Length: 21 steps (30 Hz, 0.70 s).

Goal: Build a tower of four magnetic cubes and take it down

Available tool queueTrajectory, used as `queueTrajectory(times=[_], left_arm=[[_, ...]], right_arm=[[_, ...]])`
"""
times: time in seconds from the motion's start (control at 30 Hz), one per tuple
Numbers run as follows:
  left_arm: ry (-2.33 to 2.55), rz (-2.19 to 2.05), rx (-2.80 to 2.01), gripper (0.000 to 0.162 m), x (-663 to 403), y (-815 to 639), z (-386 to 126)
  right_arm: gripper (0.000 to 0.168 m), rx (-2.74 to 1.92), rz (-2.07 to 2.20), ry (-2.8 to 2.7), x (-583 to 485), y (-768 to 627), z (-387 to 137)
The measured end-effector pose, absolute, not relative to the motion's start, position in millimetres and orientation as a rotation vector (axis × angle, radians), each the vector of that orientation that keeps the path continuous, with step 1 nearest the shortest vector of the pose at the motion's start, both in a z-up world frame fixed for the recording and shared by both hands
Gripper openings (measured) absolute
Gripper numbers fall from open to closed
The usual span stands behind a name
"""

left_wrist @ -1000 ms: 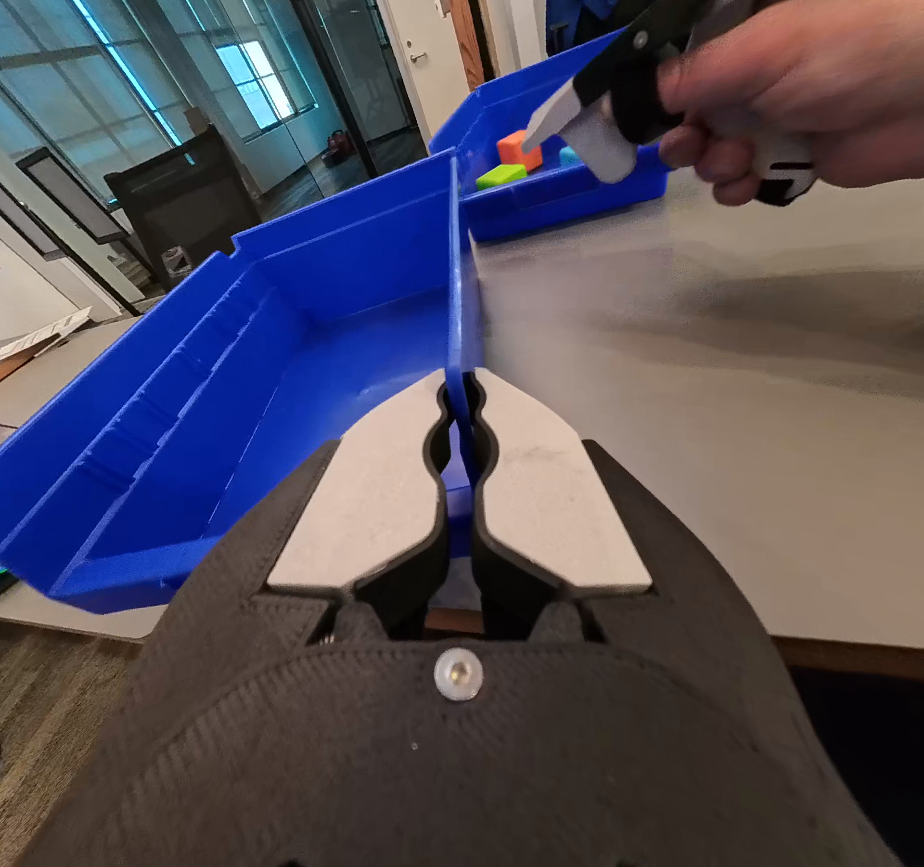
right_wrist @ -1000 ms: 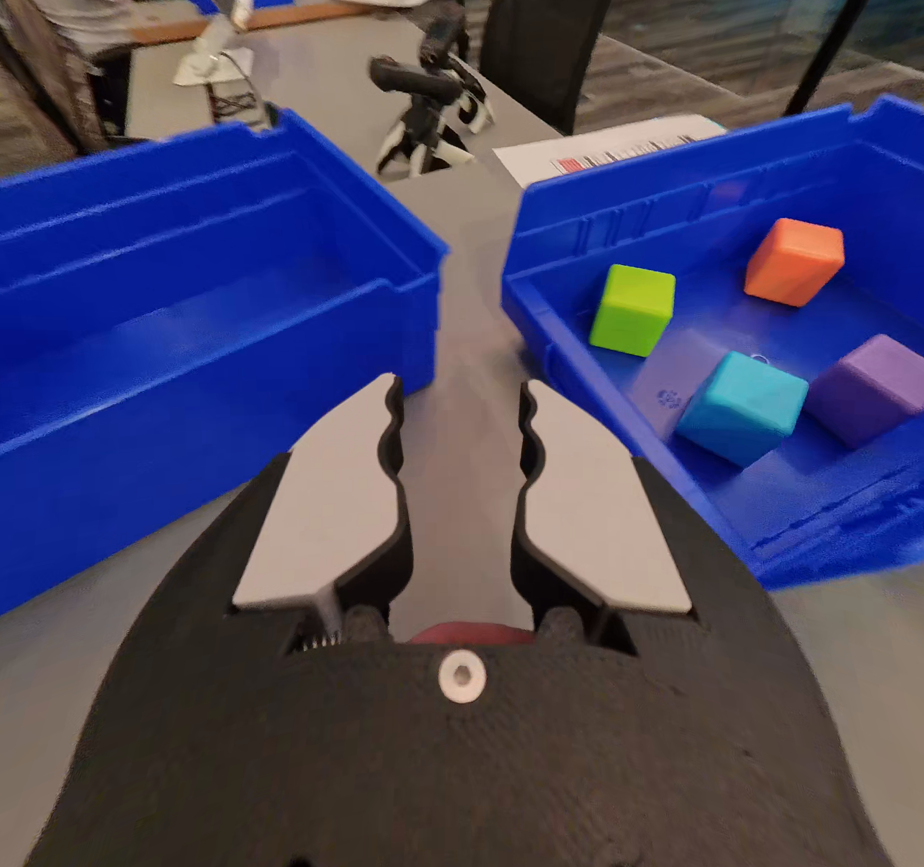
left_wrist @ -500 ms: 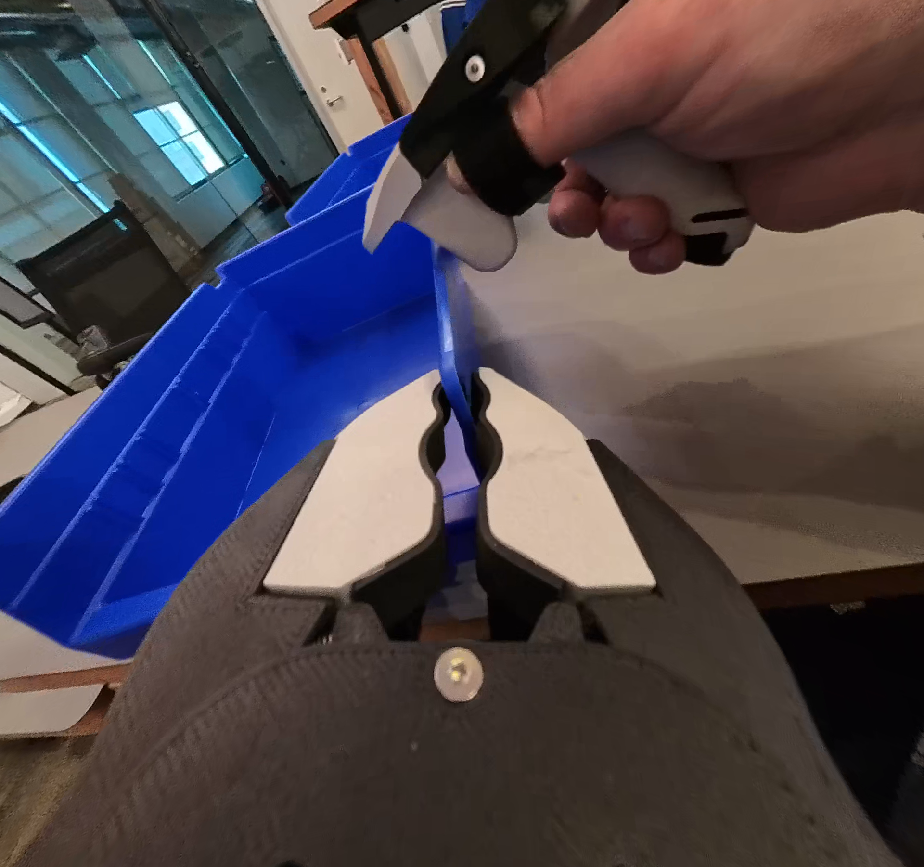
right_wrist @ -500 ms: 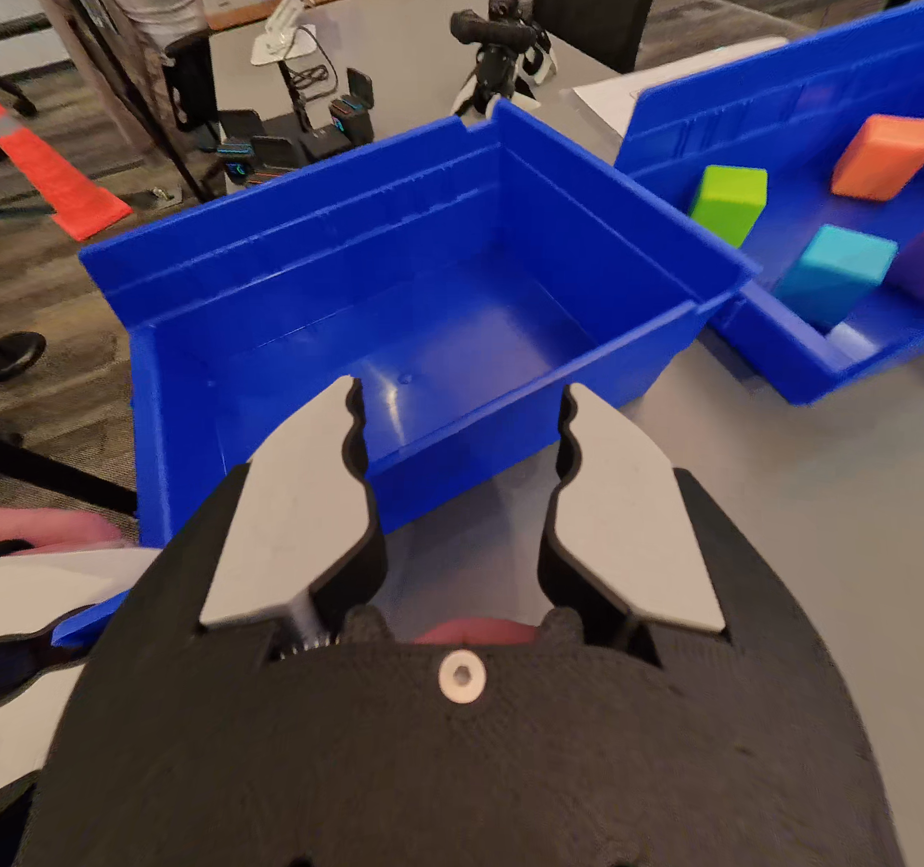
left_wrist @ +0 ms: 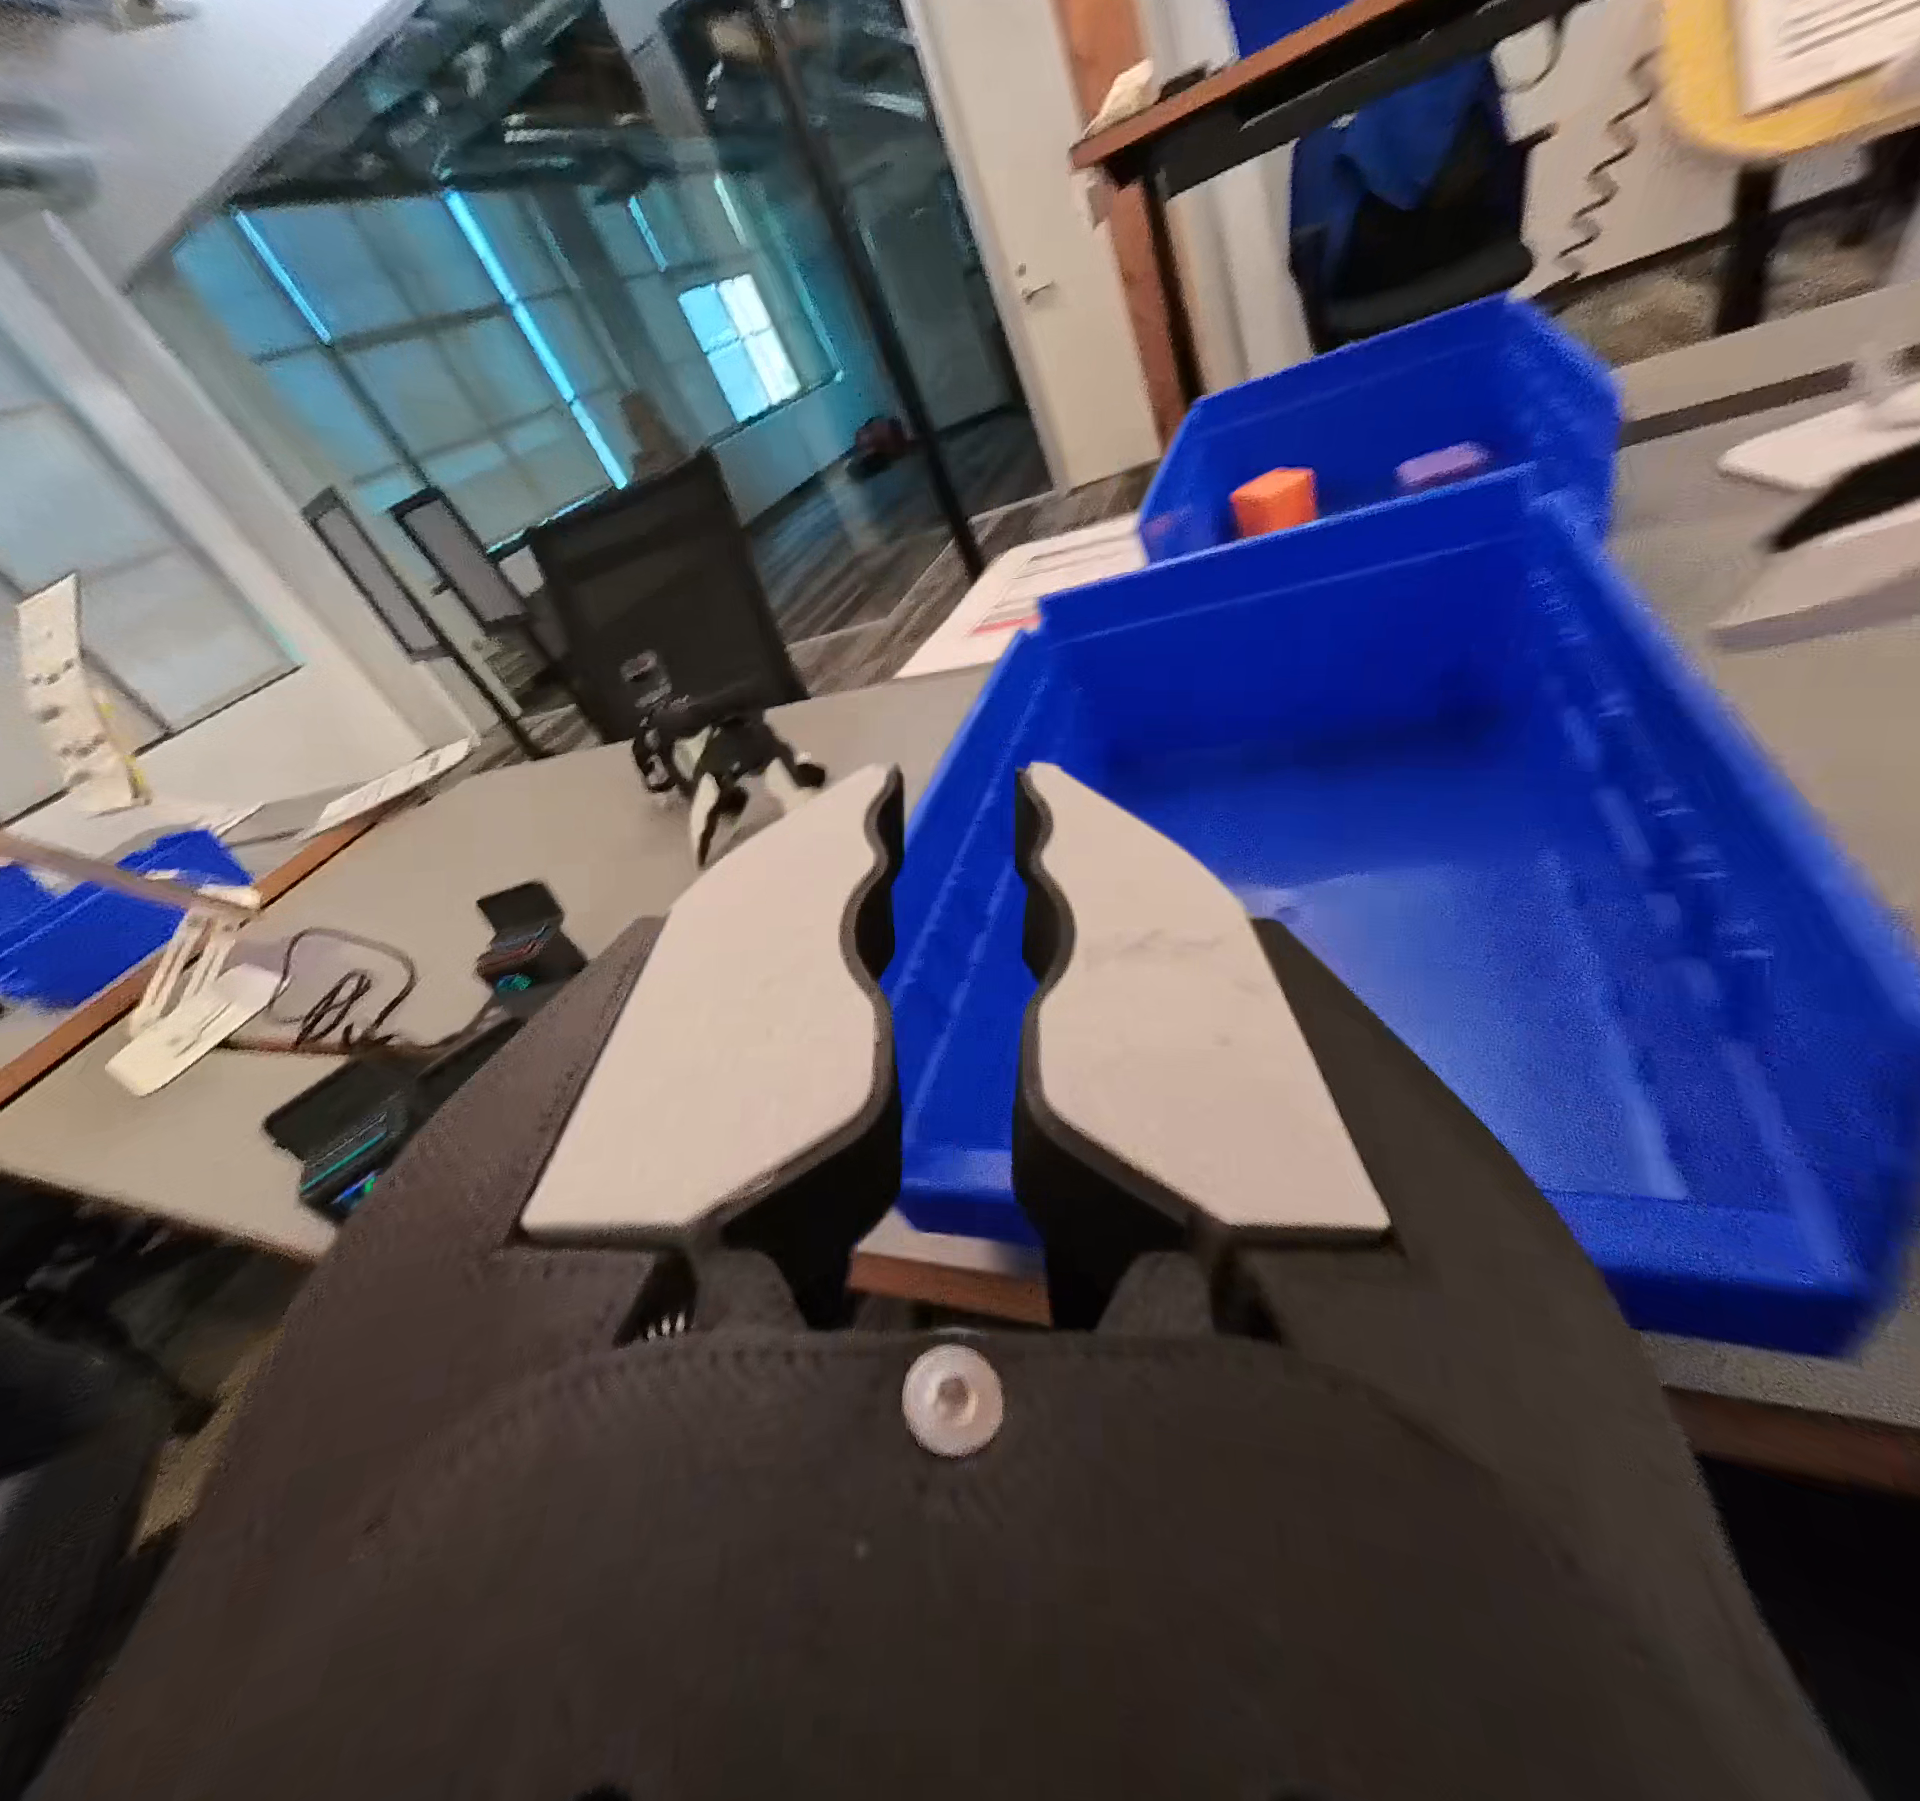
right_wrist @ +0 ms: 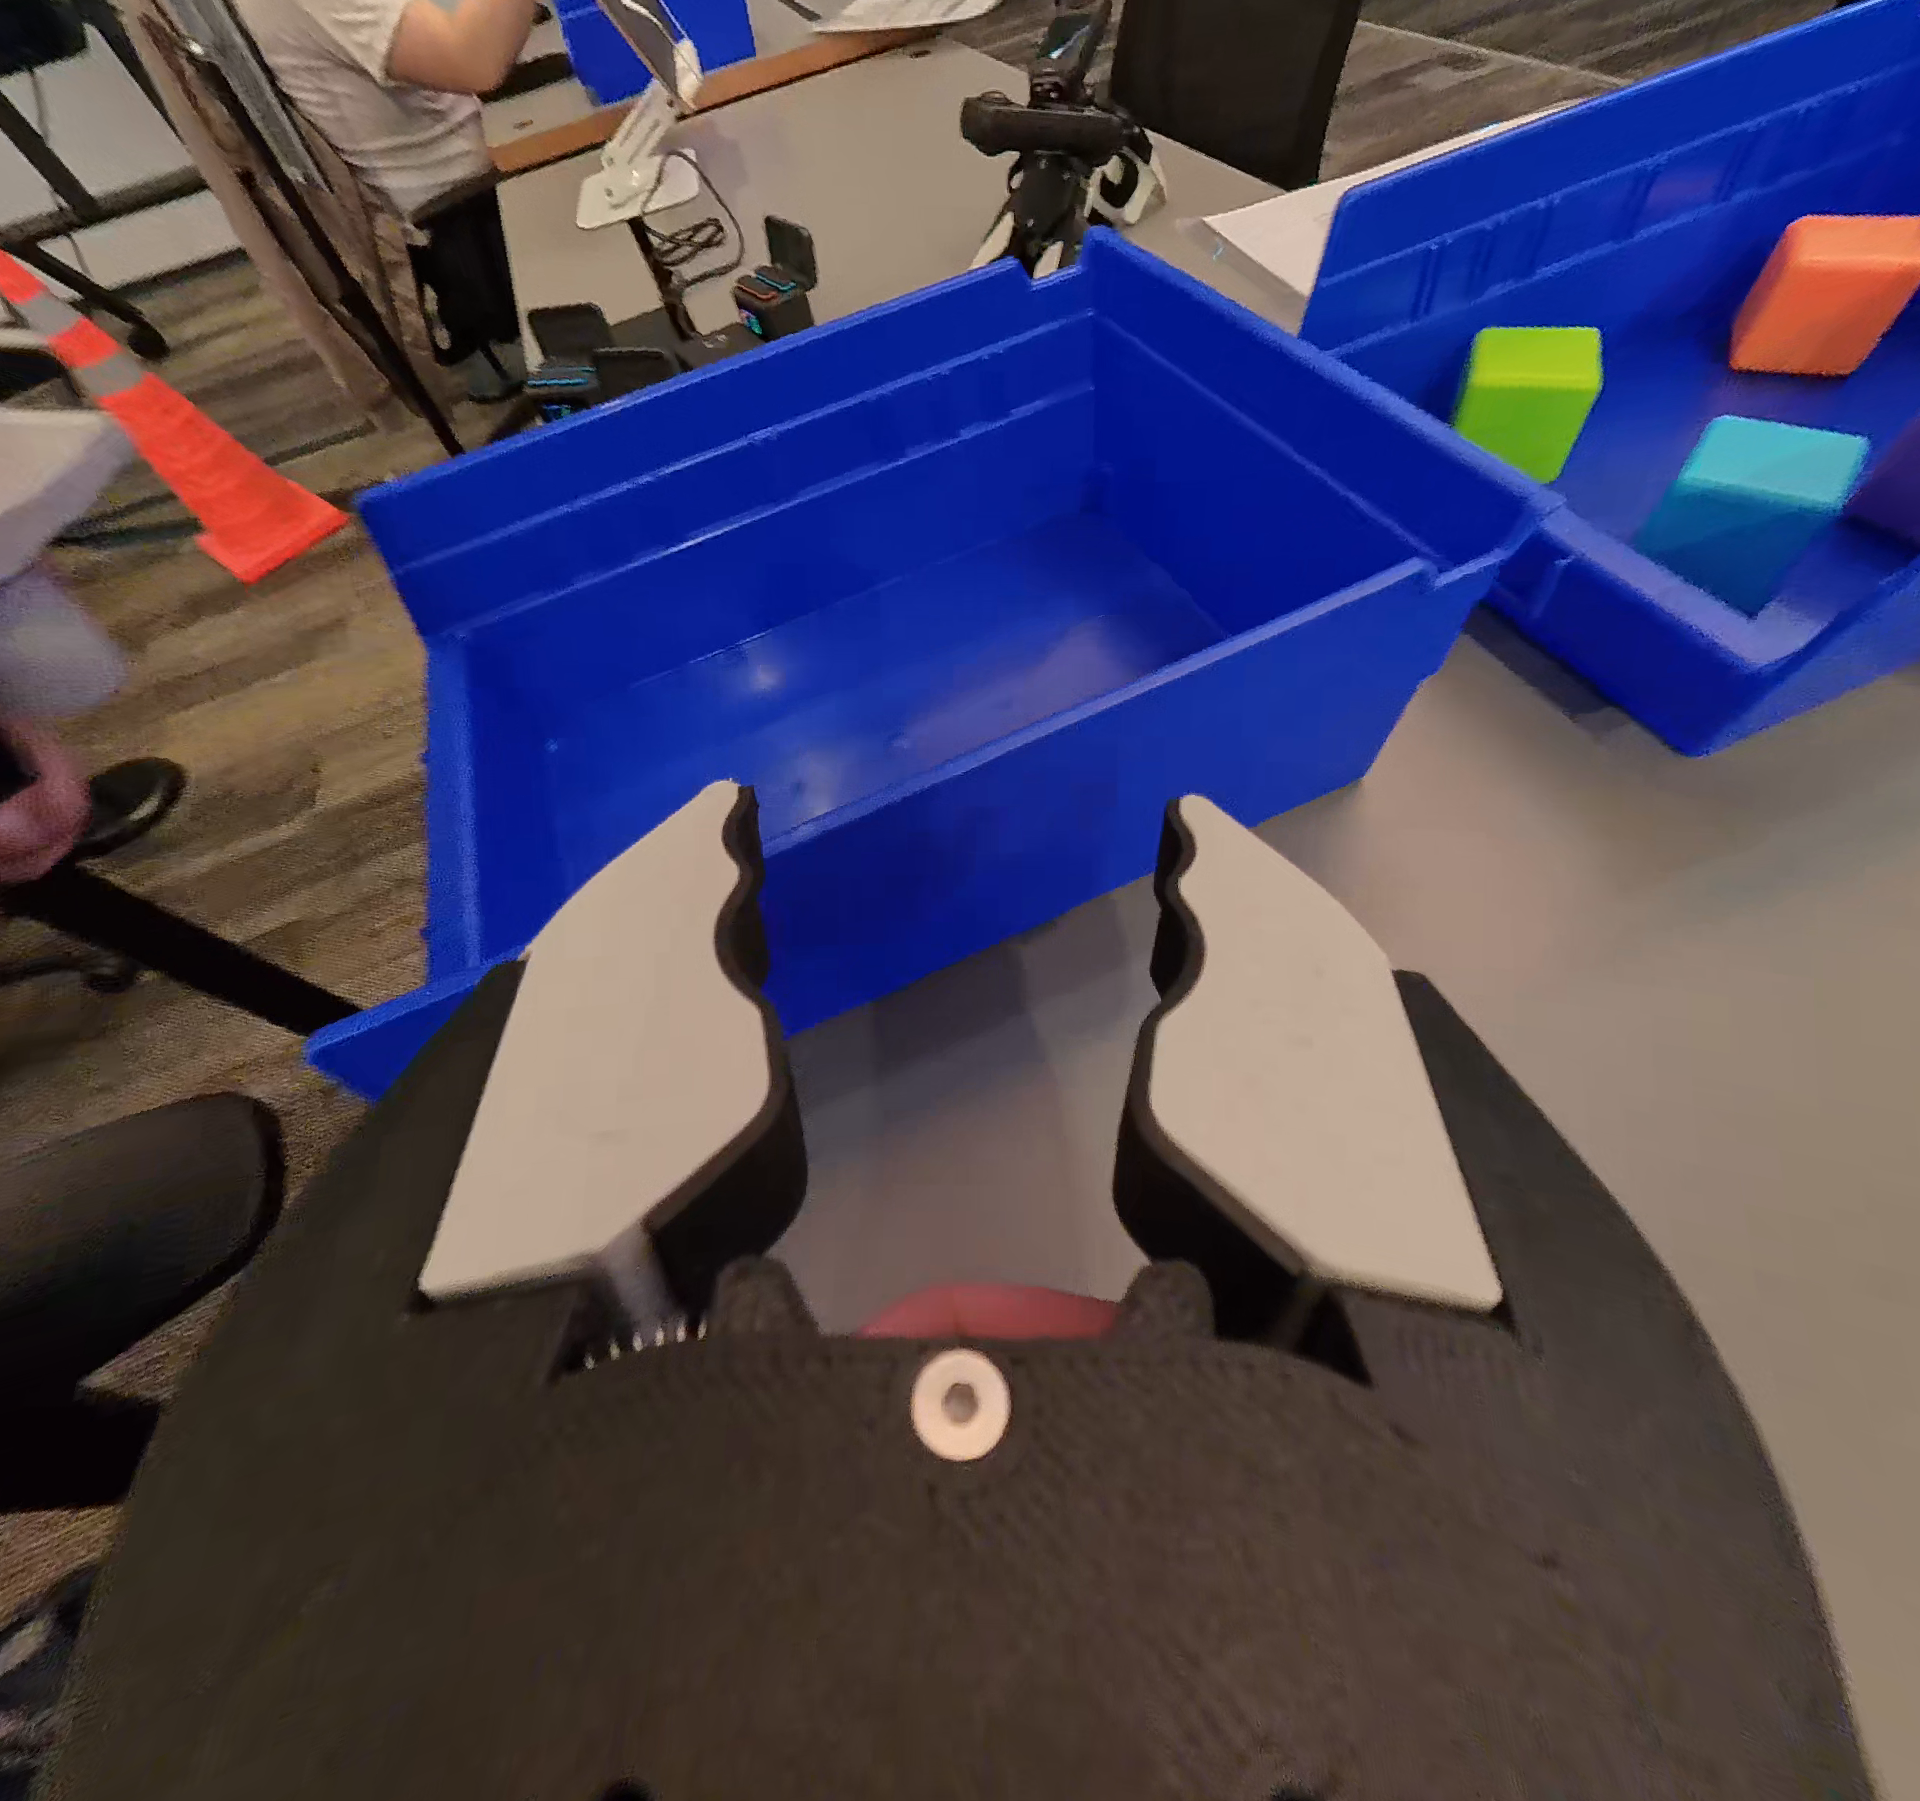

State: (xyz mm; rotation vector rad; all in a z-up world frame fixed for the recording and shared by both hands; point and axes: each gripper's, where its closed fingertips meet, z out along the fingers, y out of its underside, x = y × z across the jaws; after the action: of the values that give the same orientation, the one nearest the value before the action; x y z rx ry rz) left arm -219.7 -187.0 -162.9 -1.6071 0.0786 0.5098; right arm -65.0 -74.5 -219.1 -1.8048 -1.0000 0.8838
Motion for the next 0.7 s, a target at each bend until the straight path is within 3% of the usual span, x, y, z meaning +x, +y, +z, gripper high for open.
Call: queueTrajectory(times=[0.07, 0.13, 0.27, 0.37, 0.43, 0.63, 0.7], left_arm=[[0.043, 0.520, -1.666, 0.025, -248, -181, -173], [0.029, 0.556, -1.782, 0.045, -275, -174, -196], [-0.006, 0.451, -1.948, 0.061, -304, -164, -238], [0.008, 0.269, -2.042, 0.046, -301, -158, -267], [0.027, 0.192, -1.979, 0.017, -293, -153, -265], [0.029, 0.059, -1.950, 0.004, -275, -151, -260], [0.050, 0.036, -1.945, 0.004, -259, -151, -262]], right_arm=[[0.074, -1.803, 0.899, -1.006, -65, -86, -220], [0.074, -1.798, 0.896, -1.022, -66, -96, -223], [0.074, -1.808, 0.906, -1.046, -66, -109, -232], [0.073, -1.806, 0.913, -1.046, -67, -114, -235], [0.074, -1.811, 0.914, -1.047, -67, -115, -237], [0.069, -1.815, 0.938, -0.996, -55, -113, -234], [0.074, -1.825, 0.958, -0.959, -45, -112, -232]])
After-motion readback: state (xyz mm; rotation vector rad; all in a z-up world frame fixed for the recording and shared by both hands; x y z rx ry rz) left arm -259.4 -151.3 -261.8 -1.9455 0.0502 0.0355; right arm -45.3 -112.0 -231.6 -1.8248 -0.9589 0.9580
